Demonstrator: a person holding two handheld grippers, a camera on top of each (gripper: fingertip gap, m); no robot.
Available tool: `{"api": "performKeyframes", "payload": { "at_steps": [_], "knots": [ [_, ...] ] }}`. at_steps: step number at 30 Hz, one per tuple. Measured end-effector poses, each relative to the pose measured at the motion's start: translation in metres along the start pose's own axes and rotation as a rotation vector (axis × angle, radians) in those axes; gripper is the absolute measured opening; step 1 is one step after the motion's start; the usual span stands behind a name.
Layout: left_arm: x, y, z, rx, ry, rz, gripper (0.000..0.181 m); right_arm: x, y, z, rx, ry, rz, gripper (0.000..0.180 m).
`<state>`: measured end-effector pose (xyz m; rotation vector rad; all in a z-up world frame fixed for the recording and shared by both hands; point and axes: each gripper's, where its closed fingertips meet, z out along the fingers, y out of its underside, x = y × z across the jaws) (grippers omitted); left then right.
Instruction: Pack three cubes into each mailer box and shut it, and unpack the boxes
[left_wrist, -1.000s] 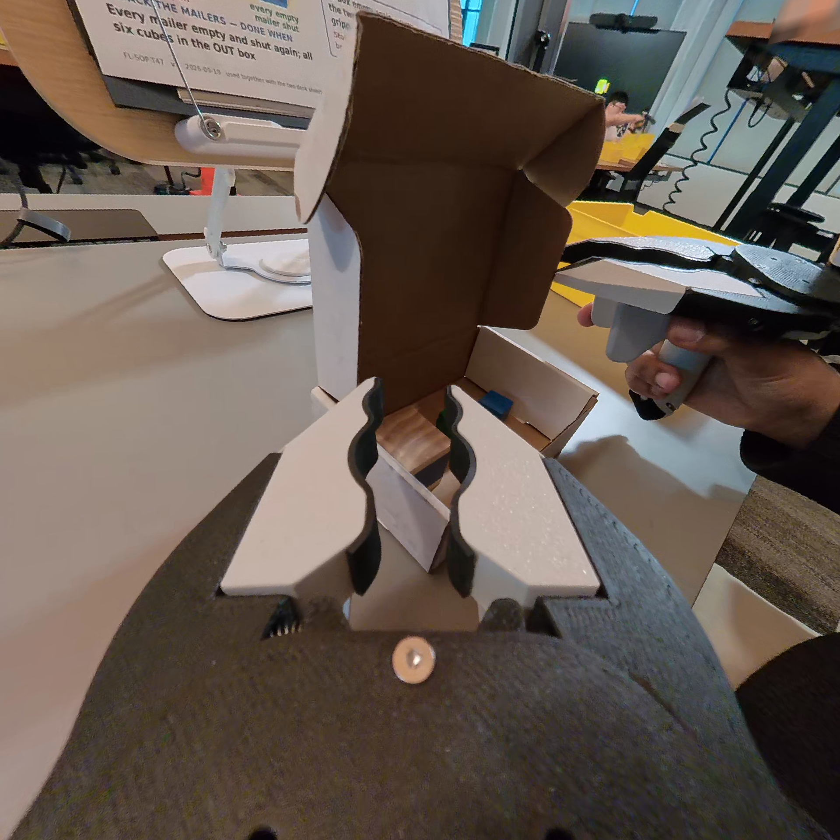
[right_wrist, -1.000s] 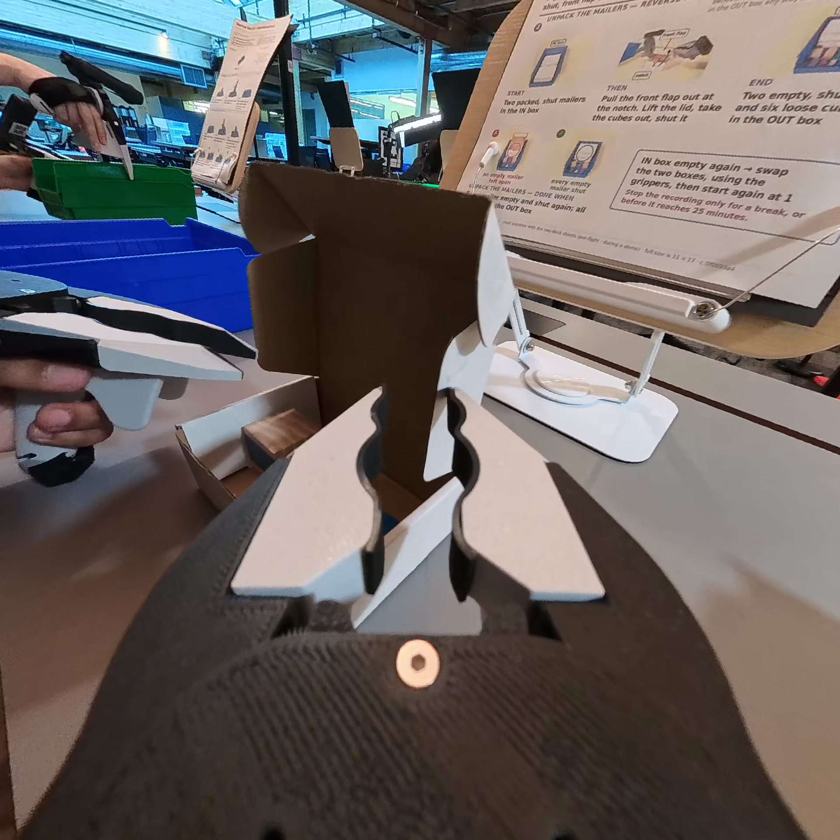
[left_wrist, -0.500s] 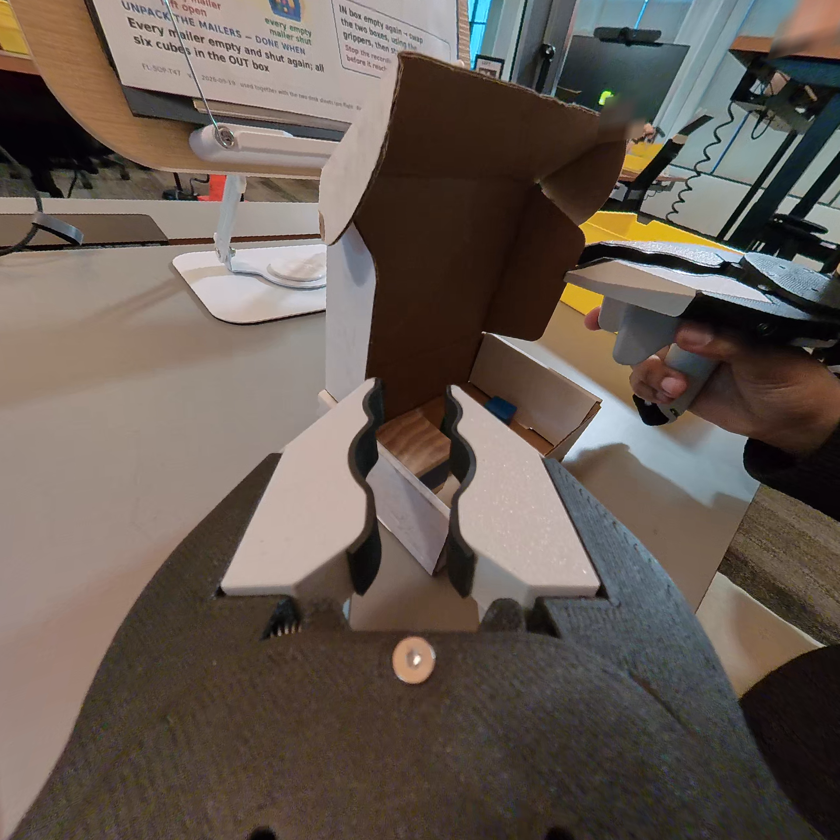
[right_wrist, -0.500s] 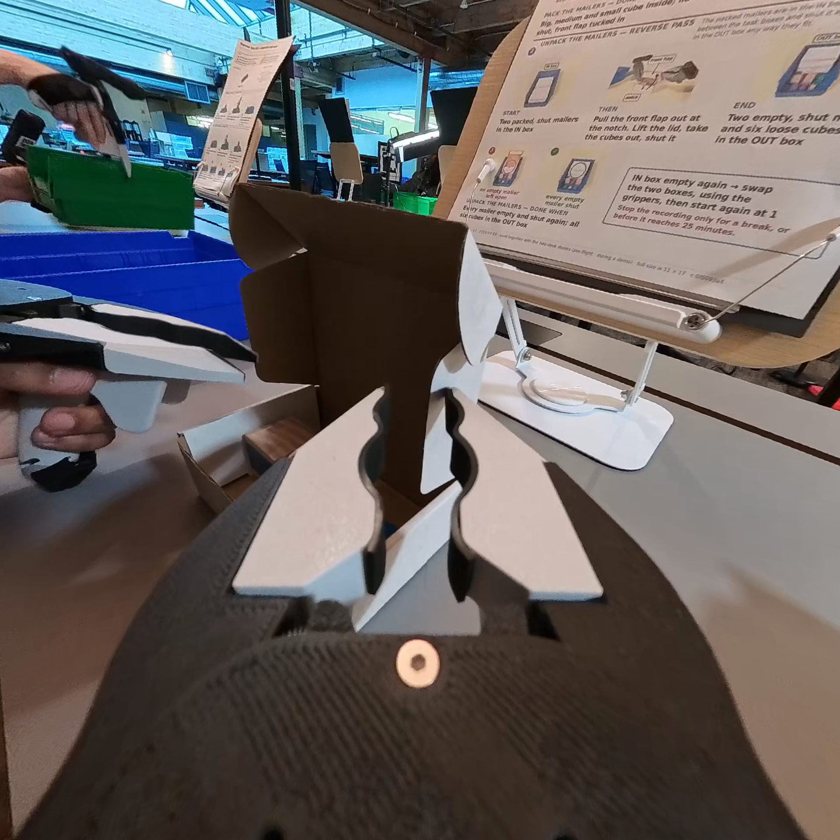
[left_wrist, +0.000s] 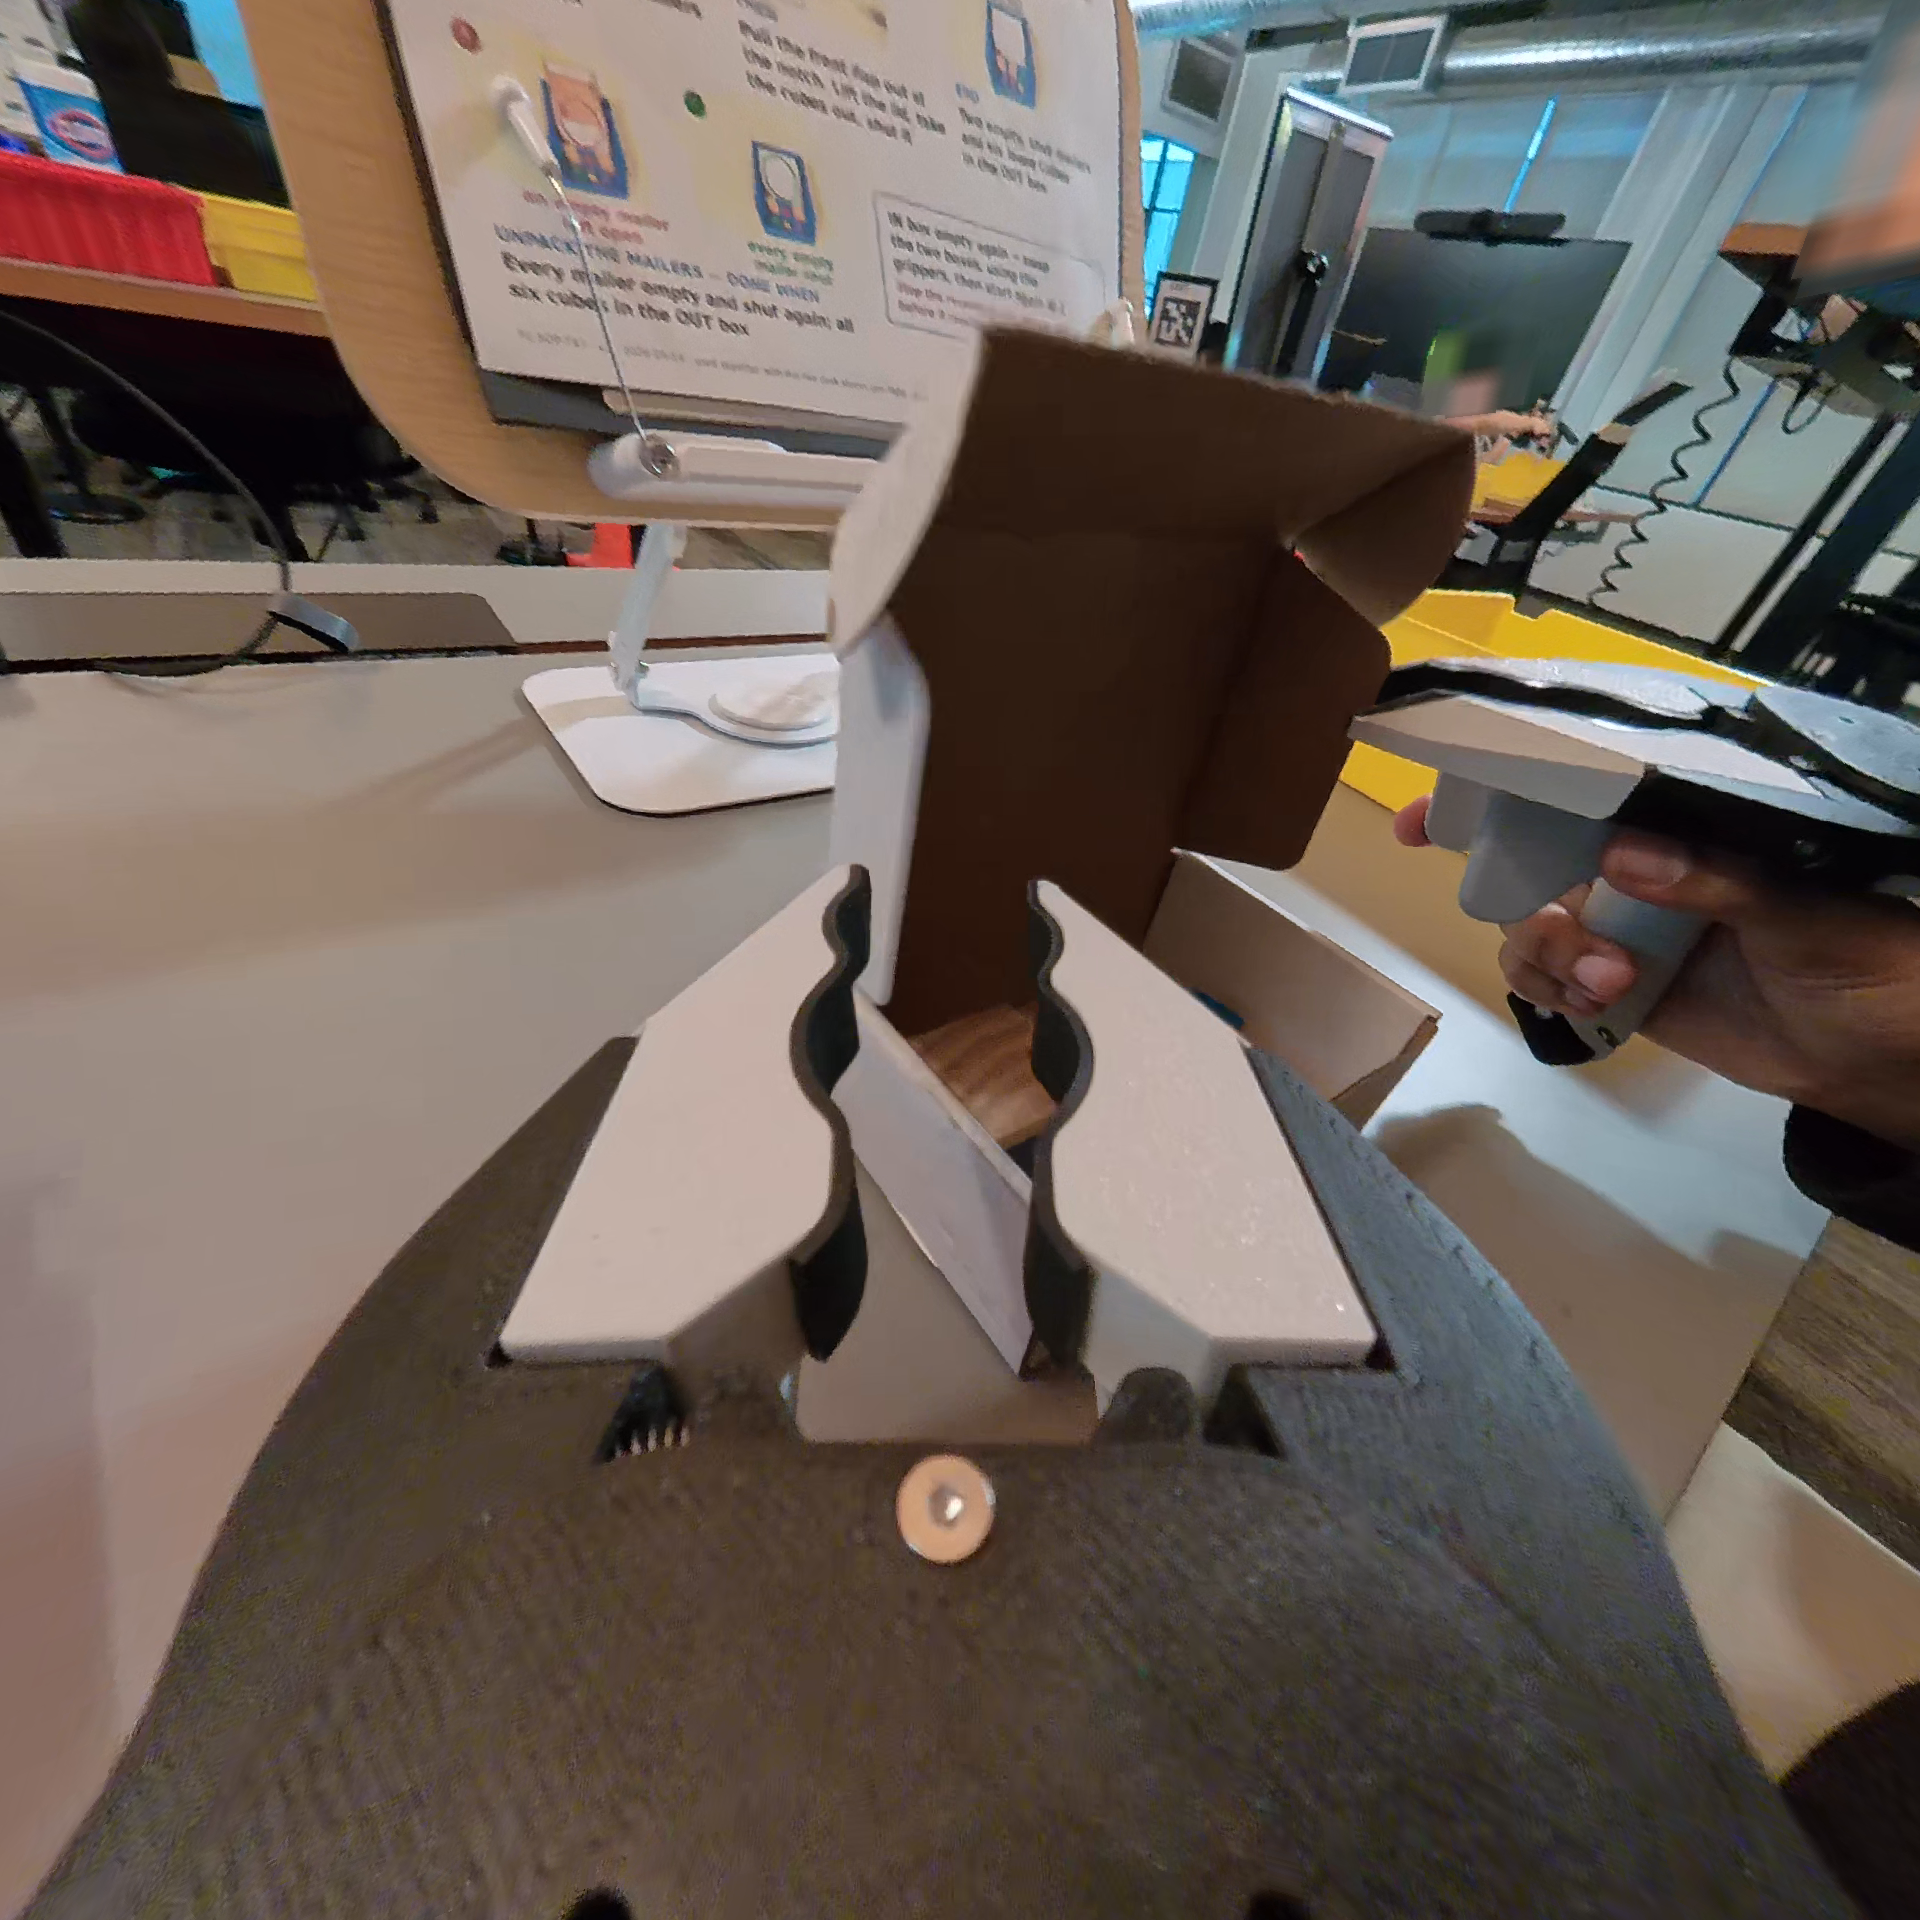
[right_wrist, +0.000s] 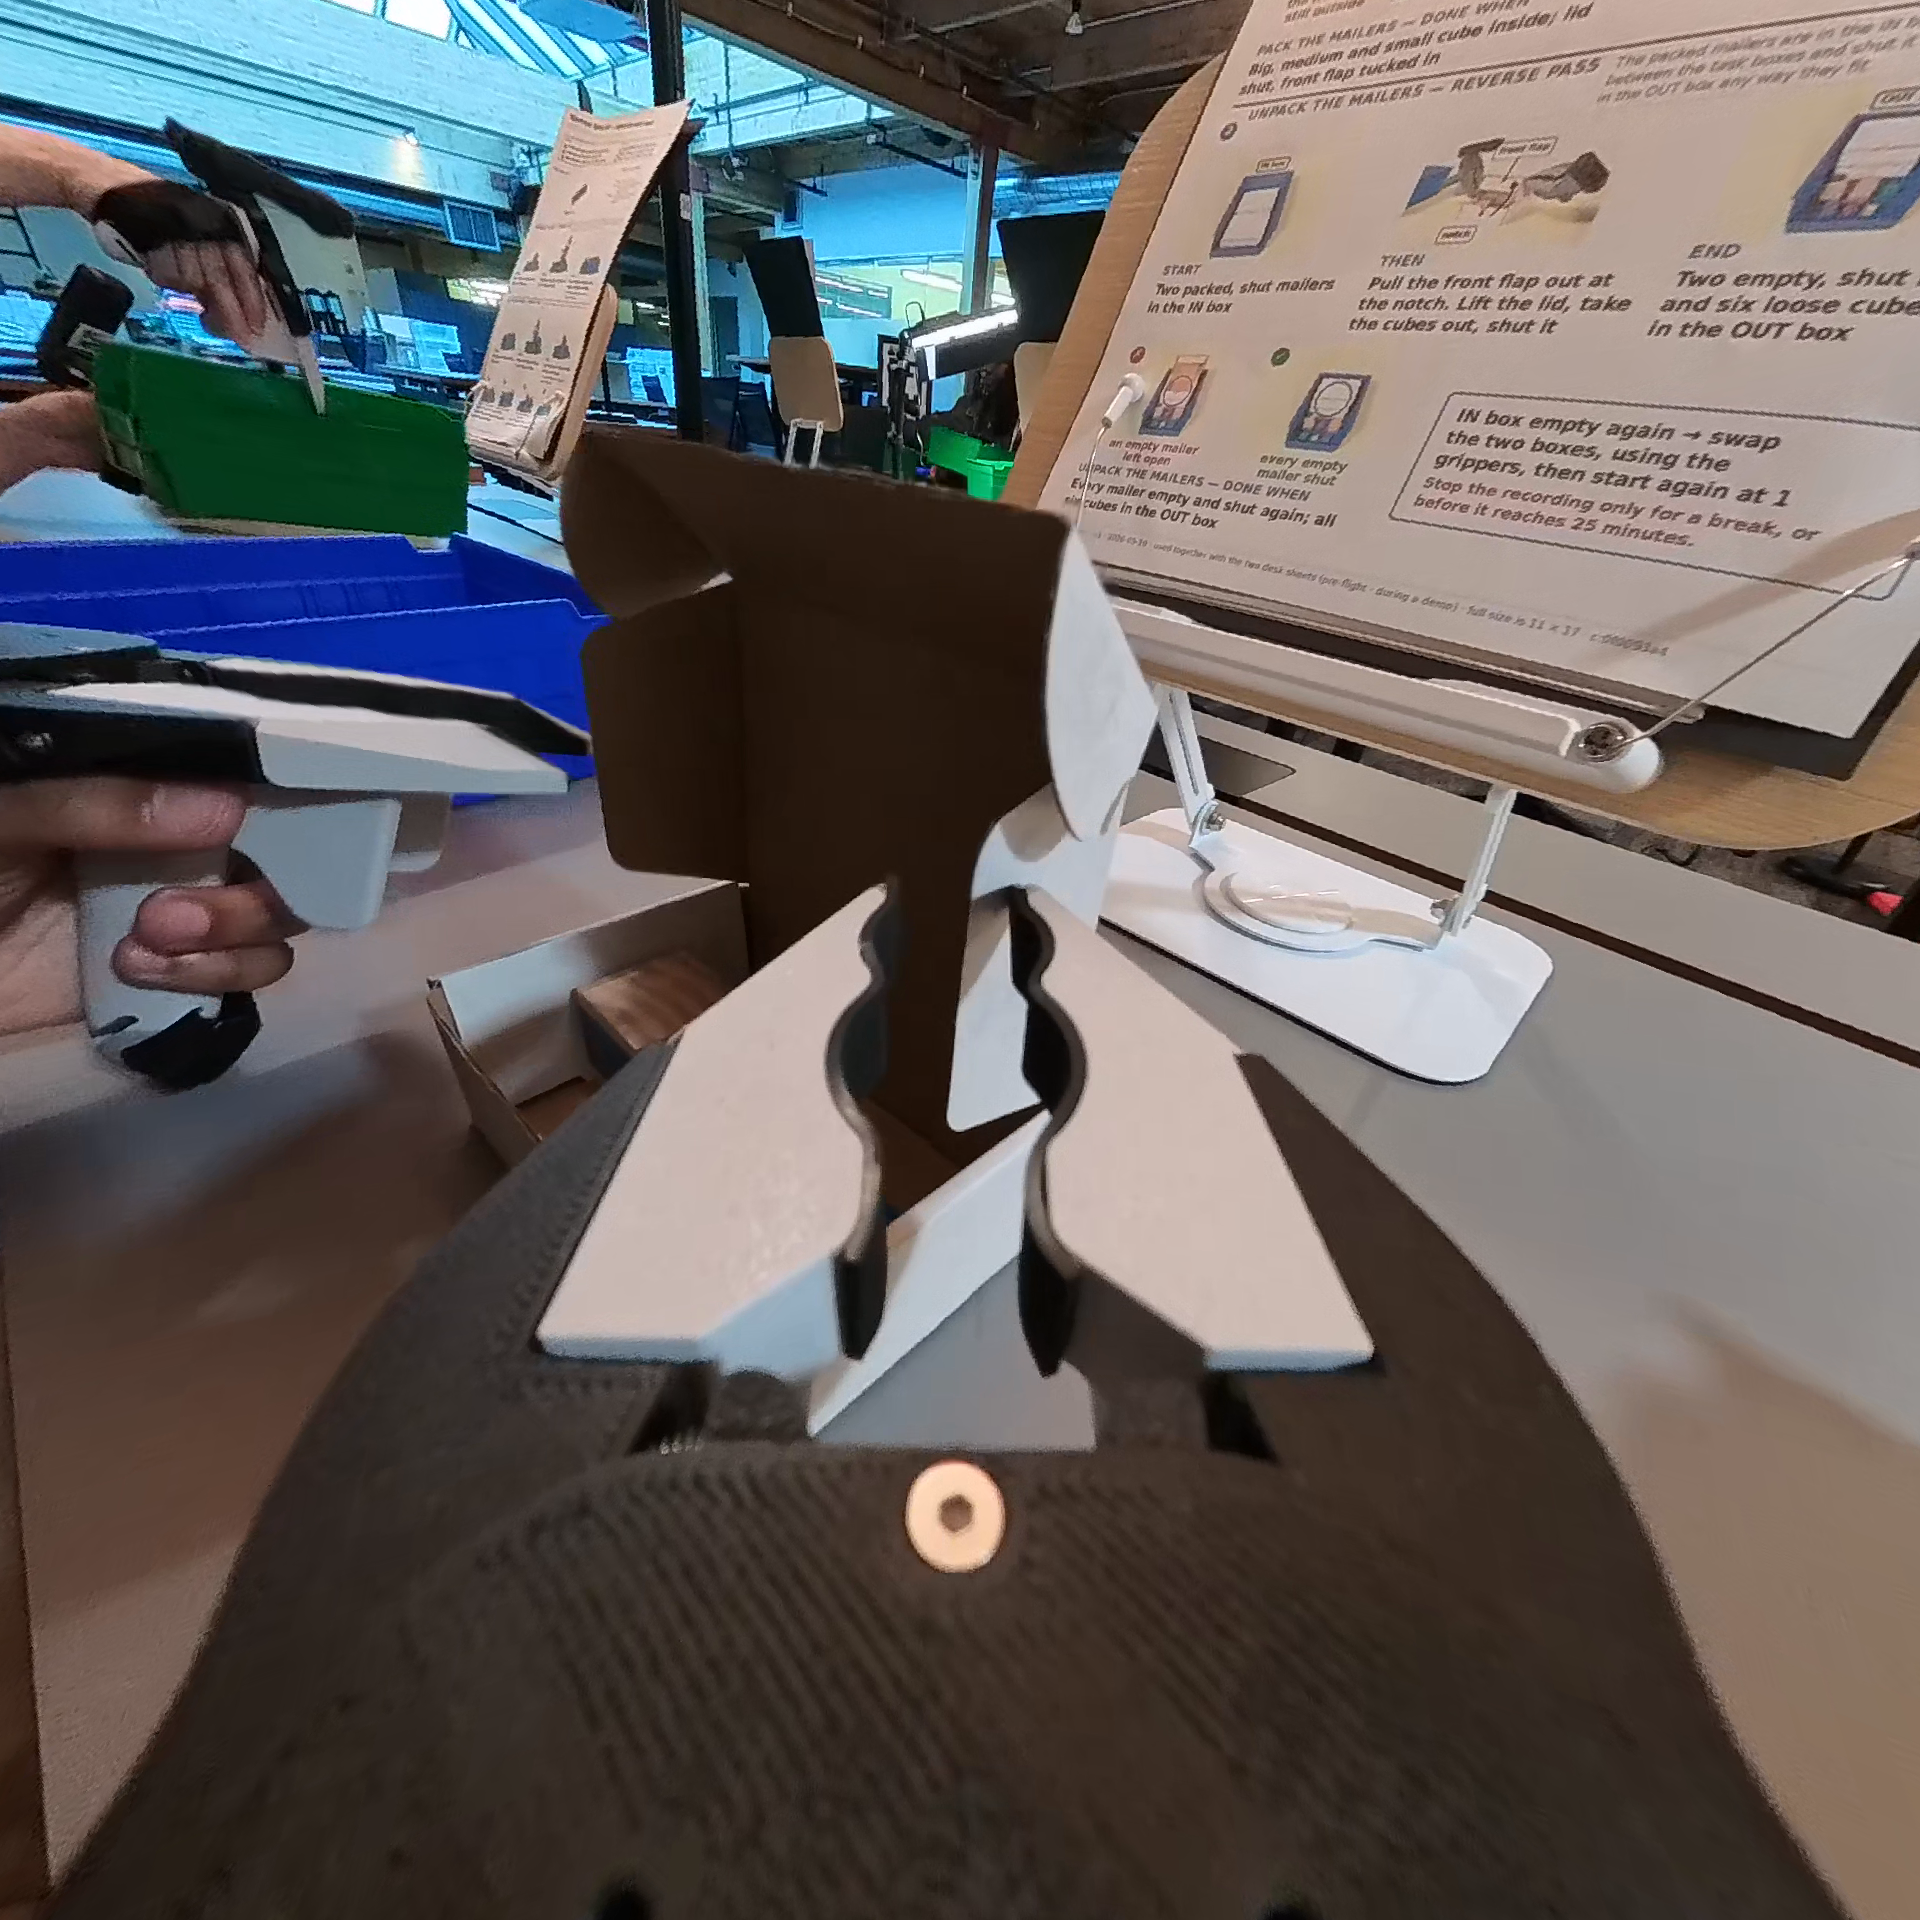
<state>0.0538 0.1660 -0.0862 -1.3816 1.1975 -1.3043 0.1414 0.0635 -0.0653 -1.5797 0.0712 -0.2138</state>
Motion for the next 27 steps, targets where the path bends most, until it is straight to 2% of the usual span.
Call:
{"api": "performKeyframes", "payload": {
  "at_steps": [6,11,27],
  "knots": [
    [-0.013,-0.001,0.002,0.003,-0.064,-0.037,0.03,-0.002,0.001,-0.001,-0.003,-0.002,-0.001,0.02],
    [-0.004,0.011,0.011,-0.061,-0.067,0.014,0.018,-0.002,0.002,-0.001,-0.008,-0.002,0.0,0.02],
    [0.008,0.017,0.013,-0.083,-0.039,0.091,0.012,-0.002,0.005,0.0,-0.023,0.001,0.008,0.02]
  ]
}}
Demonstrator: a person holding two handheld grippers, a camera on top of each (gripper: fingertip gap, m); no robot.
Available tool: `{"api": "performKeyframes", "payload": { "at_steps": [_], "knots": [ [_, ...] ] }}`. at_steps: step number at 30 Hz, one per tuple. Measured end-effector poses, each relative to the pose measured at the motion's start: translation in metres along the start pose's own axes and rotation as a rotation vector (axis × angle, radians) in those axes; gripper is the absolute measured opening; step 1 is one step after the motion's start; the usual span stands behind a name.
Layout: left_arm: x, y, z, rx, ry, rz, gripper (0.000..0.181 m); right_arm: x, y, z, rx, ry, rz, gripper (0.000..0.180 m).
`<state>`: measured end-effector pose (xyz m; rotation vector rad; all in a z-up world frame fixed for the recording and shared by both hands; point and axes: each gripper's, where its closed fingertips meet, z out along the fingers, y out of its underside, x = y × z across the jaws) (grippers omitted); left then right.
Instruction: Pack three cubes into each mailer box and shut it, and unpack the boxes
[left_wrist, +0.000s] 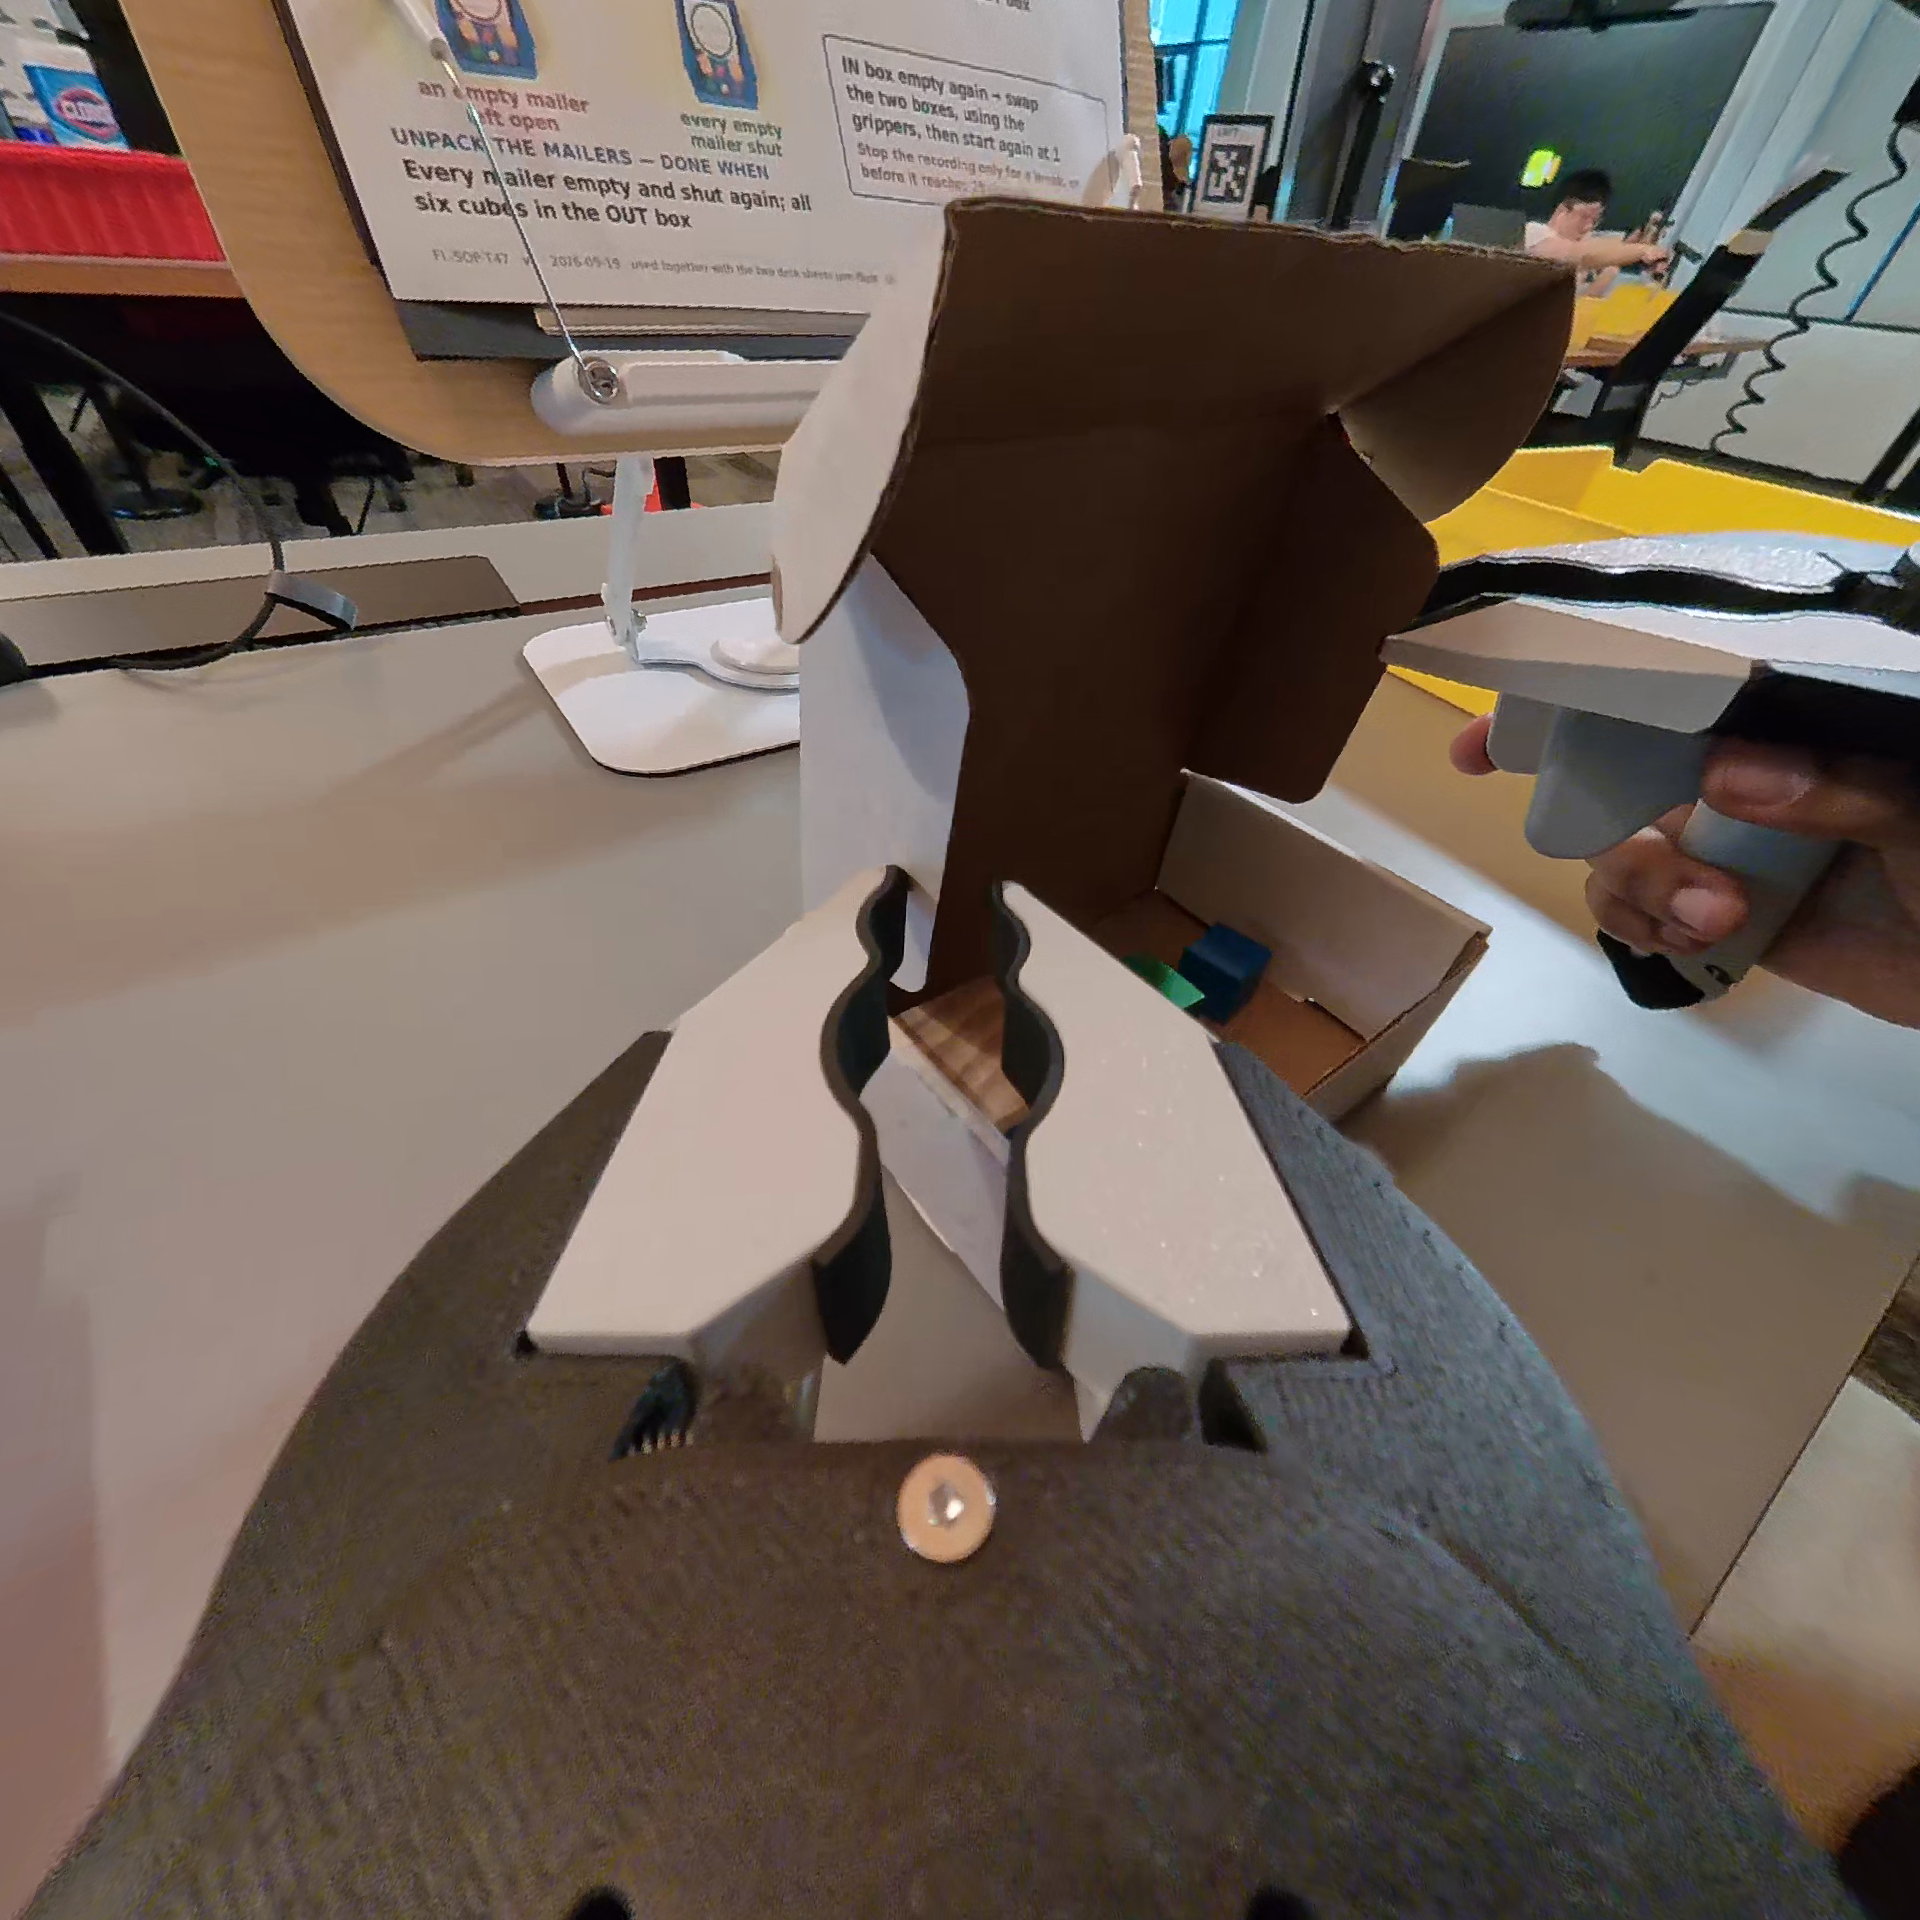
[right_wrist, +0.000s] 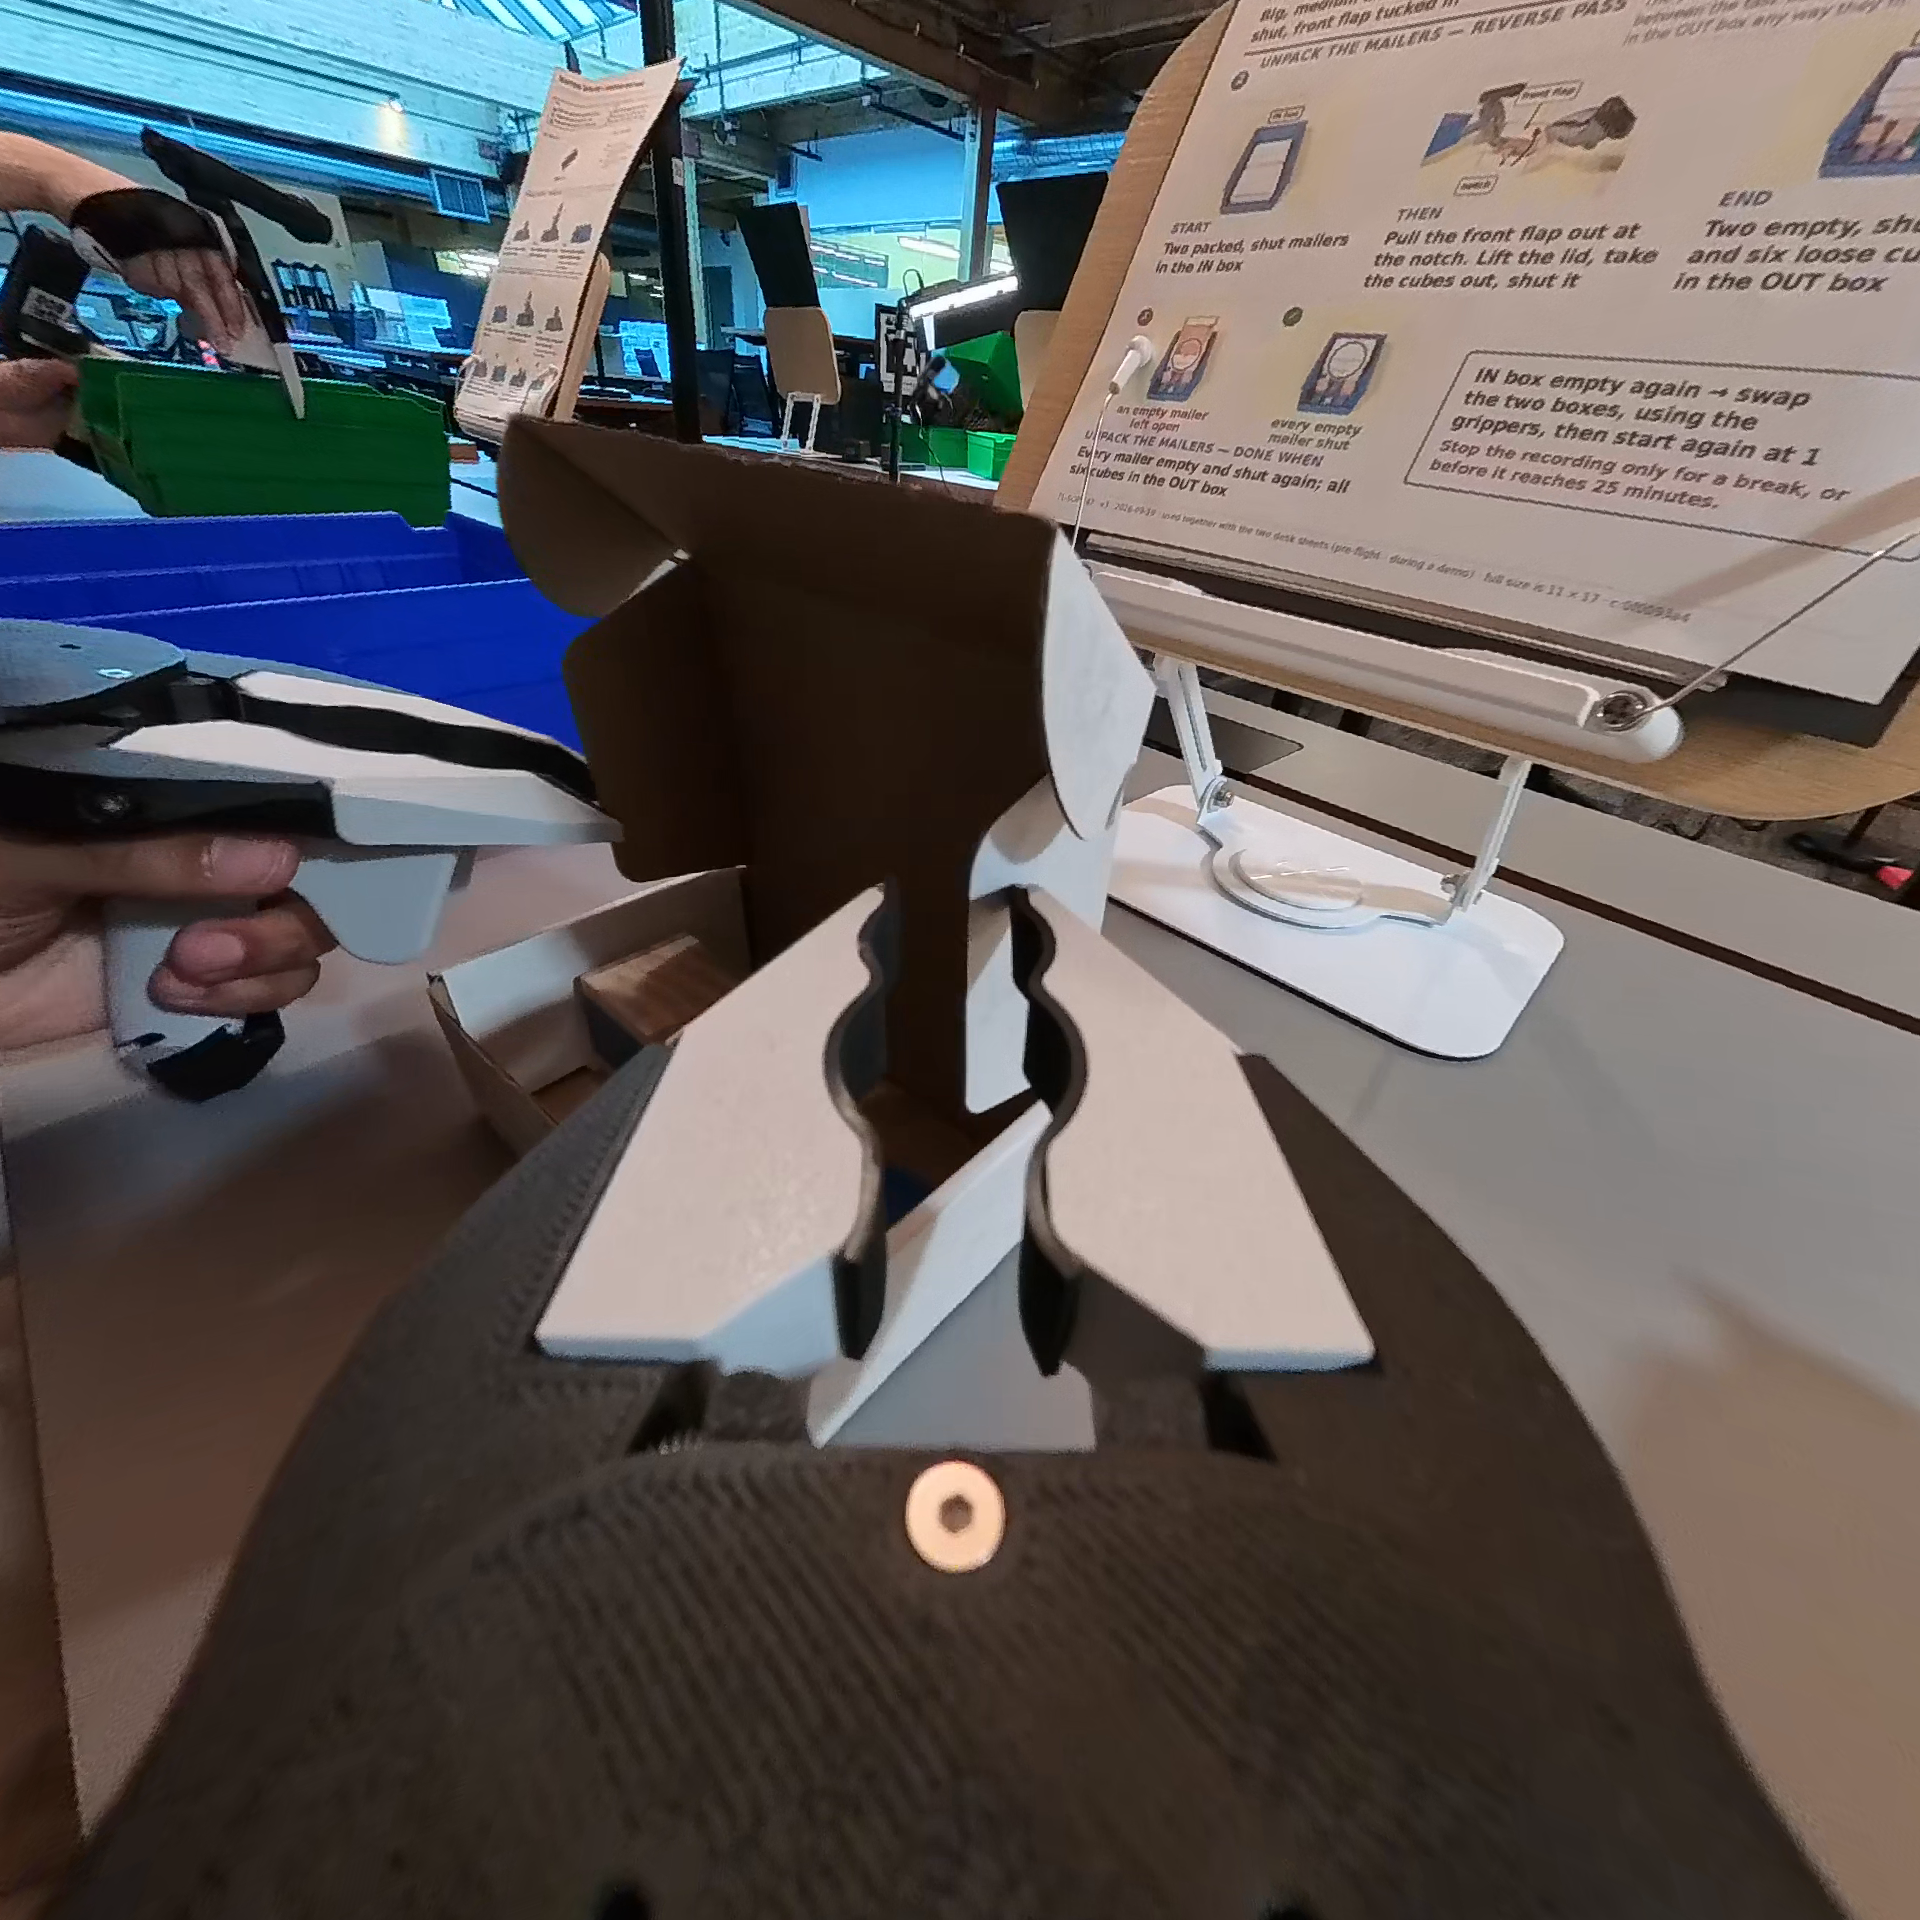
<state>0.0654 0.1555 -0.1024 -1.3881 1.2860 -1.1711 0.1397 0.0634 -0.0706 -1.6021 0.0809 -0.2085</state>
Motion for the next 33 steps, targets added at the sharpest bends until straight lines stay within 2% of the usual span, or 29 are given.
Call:
{"api": "performKeyframes", "payload": {
  "at_steps": [12,19,24,28,33],
  "knots": [
    [0.007,0.002,-0.001,-0.008,0.046,0.005,0.005,0.005,0.004,0.001,-0.019,0.024,0.008,0.021],
    [0.014,0.005,-0.002,-0.032,0.087,0.059,0.007,0.013,0.007,0.0,-0.039,0.057,0.008,0.02],
    [0.009,-0.01,-0.005,0.047,0.049,0.035,0.019,0.015,0.006,-0.001,-0.036,0.07,0.002,0.015],
    [0.01,-0.007,0.0,0.022,0.027,0.013,0.014,0.017,0.008,-0.001,-0.044,0.082,0.002,0.006],
    [0.011,-0.007,0.002,0.019,0.011,0.022,0.013,0.015,0.008,-0.002,-0.052,0.057,0.043,0.006]
  ]
}}
